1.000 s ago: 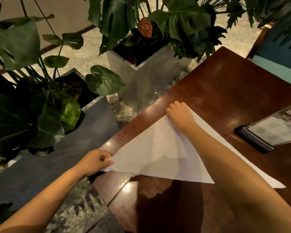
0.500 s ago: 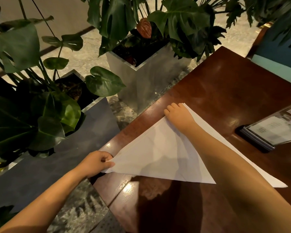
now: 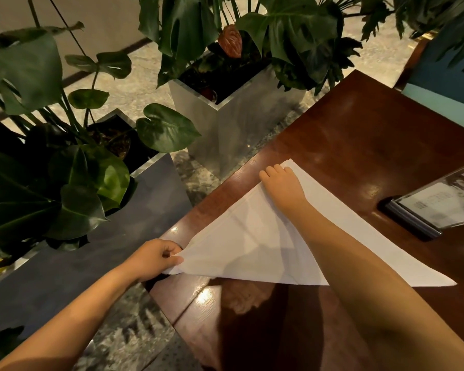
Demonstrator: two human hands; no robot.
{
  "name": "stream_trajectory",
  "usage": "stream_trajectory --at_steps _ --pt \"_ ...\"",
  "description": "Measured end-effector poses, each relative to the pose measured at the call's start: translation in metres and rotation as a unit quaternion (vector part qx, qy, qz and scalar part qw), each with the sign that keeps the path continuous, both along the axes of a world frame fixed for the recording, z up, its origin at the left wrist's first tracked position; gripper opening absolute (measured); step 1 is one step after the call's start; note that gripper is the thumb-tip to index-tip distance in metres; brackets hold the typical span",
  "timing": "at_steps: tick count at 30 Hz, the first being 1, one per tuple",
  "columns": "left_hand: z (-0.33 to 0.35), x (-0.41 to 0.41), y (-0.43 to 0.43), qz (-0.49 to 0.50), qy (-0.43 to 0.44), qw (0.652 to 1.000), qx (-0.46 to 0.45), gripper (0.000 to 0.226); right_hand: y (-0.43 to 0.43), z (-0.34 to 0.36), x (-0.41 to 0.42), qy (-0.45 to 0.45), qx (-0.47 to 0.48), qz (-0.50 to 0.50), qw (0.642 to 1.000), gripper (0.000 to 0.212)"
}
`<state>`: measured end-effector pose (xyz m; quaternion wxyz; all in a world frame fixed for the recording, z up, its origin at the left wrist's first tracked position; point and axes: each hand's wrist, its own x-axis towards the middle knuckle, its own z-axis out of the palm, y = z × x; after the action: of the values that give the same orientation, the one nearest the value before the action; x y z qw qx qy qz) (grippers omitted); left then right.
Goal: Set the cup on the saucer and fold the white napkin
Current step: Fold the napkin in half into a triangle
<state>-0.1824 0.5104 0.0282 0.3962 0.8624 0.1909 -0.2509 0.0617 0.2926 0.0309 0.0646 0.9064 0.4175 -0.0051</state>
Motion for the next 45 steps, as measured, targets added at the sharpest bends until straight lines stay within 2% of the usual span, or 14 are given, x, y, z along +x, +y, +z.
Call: stream_trajectory --at_steps 6,8,12,16,17,20,22,25,27,30,34,37,42,45 --pt "0.005 -0.011 0.000 -0.019 0.006 1.000 -0.009 0.021 -0.006 -0.013 -0.010 0.091 0.147 -0.105 0.979 0.024" --pt "0.008 -0.021 0.002 0.022 -0.006 0.999 -0.048 0.015 -0.013 -0.016 -0.018 0.148 0.222 -0.160 0.950 0.028" --pt "0.034 -0.023 0.004 0.134 -0.061 0.971 -0.189 0.033 -0.034 -0.013 -0.051 0.245 0.296 -0.192 0.903 0.039" --pt "0.070 0.013 -0.013 0.157 -0.108 0.927 -0.324 0.015 -0.057 -0.007 -0.112 0.238 0.373 -0.147 0.885 0.040" --pt "0.079 0.025 -0.019 0.150 -0.109 0.917 -0.352 0.017 -0.064 -0.006 -0.128 0.230 0.386 -0.143 0.882 0.041" --pt "0.100 0.068 -0.033 0.111 -0.104 0.899 -0.411 0.056 -0.085 -0.008 -0.162 0.212 0.353 -0.168 0.896 0.036" --pt "0.107 0.102 -0.040 0.087 -0.099 0.897 -0.423 0.050 -0.097 -0.012 -0.175 0.200 0.320 -0.200 0.904 0.032" --pt "0.105 0.159 -0.055 0.045 -0.083 0.930 -0.355 0.019 -0.106 -0.019 -0.189 0.167 0.282 -0.246 0.912 0.026" --pt "0.095 0.194 -0.066 0.034 -0.083 0.955 -0.284 0.010 -0.106 -0.020 -0.193 0.150 0.276 -0.306 0.899 0.016" --pt "0.078 0.234 -0.087 -0.004 -0.119 0.982 -0.148 0.026 -0.104 -0.017 -0.196 0.132 0.285 -0.400 0.861 0.010" --pt "0.056 0.263 -0.110 -0.049 -0.154 0.987 0.001 0.042 -0.099 -0.013 -0.198 0.134 0.279 -0.489 0.815 0.009" --pt "0.033 0.279 -0.119 -0.069 -0.158 0.985 0.030 0.042 -0.095 -0.011 -0.200 0.123 0.278 -0.515 0.801 0.010" --pt "0.013 0.292 -0.125 -0.117 -0.192 0.973 0.051 0.005 -0.088 -0.010 -0.205 0.128 0.284 -0.549 0.775 0.013" --pt "0.005 0.296 -0.124 -0.170 -0.225 0.957 0.061 0.022 -0.089 -0.007 -0.205 0.137 0.276 -0.566 0.765 0.014"
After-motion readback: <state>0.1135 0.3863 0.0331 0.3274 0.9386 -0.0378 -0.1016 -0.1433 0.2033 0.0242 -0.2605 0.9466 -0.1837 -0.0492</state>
